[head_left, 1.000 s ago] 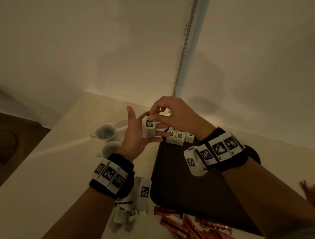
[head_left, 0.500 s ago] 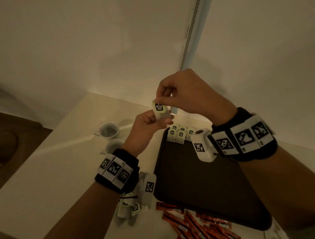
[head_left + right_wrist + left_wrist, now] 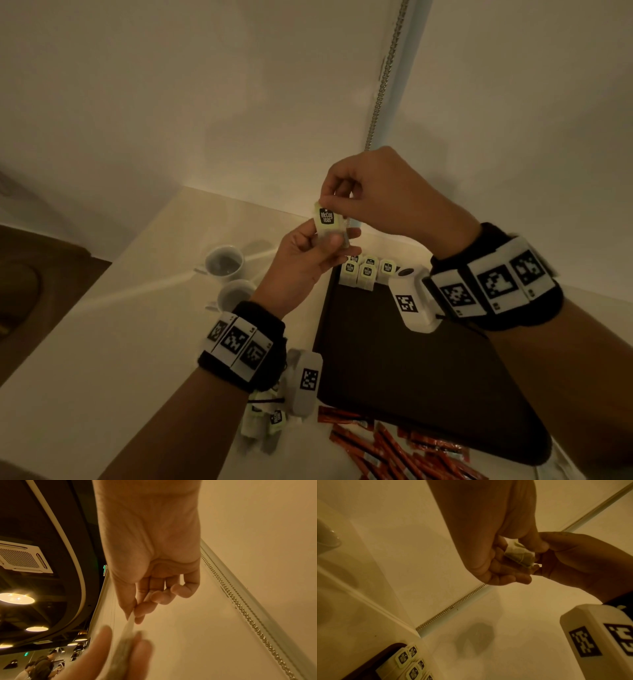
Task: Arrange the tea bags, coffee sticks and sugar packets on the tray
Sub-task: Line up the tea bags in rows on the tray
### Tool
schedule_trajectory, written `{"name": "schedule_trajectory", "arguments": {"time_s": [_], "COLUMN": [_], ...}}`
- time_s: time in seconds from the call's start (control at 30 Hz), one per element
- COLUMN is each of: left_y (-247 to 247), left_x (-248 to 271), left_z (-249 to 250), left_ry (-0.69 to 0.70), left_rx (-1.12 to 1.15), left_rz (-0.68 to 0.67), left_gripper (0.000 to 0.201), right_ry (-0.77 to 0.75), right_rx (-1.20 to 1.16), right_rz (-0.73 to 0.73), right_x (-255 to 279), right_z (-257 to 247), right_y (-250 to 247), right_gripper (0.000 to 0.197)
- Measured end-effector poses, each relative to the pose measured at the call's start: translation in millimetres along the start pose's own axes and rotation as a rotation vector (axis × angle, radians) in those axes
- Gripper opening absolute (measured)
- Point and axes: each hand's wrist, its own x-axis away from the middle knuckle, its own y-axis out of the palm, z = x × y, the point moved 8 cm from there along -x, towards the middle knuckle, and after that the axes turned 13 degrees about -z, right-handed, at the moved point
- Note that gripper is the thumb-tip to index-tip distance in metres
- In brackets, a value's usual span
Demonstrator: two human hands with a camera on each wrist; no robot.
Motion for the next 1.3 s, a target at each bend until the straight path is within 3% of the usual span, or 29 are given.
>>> {"name": "schedule_trajectory", "arguments": {"time_s": [0.13,0.27,0.4,0.57,0.67,0.8,1.3], "left_y": [1,1,1,-4,-4,-7,-8], "left_x": [0,1,-1,-3,-3,-1,-1], "left_z": [-2,-5,-3,-2,-1,-4,-18], "left_ry": [-0.011,-0.036,-0.021,0.013,0.04,0.06,0.051], "left_rx": [0.03,0.035,0.013,-0.023,-0.054,-0.095,-0.033], "left_rz": [-0.011,0.015,0.028,0.047,0.058,0.139,0.252], "left_gripper": [0.032,0.011,0.023,0.018,0.032,0.019,0.024], "right_ry": [0.005,0.002,-0.011,-0.03,-0.035,-0.016,0.002], "right_rx": [-0.006,-0.024,-0.05,-0.122,-0.21,-0.295,-0.453], "right_rz": [0.005,0.005,0.013,0.056,0.098,0.107,0.095], "right_x": [2,4,6,11,16,21,26], "right_z": [3,3,5,12,18,26,42], "right_y": [0,1,-1,-1,-4,-3,4], "right_gripper": [0.01,0.009,0.009,0.006,0.003,0.005,0.003]}}
